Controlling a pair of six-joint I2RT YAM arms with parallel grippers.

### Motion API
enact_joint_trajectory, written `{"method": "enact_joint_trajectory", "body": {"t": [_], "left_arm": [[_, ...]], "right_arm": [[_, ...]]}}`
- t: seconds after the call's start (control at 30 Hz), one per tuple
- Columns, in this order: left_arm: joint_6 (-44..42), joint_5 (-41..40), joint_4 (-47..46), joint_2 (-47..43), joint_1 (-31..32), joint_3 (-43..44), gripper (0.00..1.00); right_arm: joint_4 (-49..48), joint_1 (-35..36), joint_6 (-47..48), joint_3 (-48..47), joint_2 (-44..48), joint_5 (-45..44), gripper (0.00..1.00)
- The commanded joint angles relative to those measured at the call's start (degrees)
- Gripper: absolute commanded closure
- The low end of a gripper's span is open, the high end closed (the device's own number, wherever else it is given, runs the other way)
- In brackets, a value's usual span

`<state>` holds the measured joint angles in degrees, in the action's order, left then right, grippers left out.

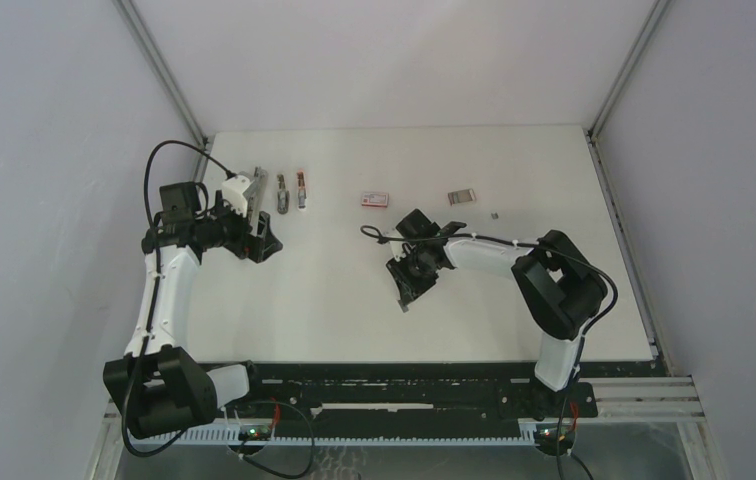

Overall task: Unload the staples from the stapler
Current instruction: Pick up the staple from the center of the board.

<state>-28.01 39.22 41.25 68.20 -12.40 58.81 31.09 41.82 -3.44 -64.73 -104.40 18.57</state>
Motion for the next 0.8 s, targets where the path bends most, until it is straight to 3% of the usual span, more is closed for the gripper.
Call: {"method": "enact_joint_trajectory", "body": {"t": [0.0,0.5,0.77], "left_arm": [[0.41,0.68,-1.18,-1.36,-0.53,-1.68,0.0],[0.19,0.76,-1.17,-1.23,-0.55,-1.75,0.0],[0.24,0.68,-1.25,-1.32,-0.58,-1.85,0.0]], "right_arm": [[-1.72,0.6,-0.86,-0.06,-0.49,0.11,0.71],[-1.75,1.51,-0.91,-0.13,-1.56,-1.58,0.8],[-1.79,1.6,-1.03,-0.13,-1.69,-2.07,0.93]]}}
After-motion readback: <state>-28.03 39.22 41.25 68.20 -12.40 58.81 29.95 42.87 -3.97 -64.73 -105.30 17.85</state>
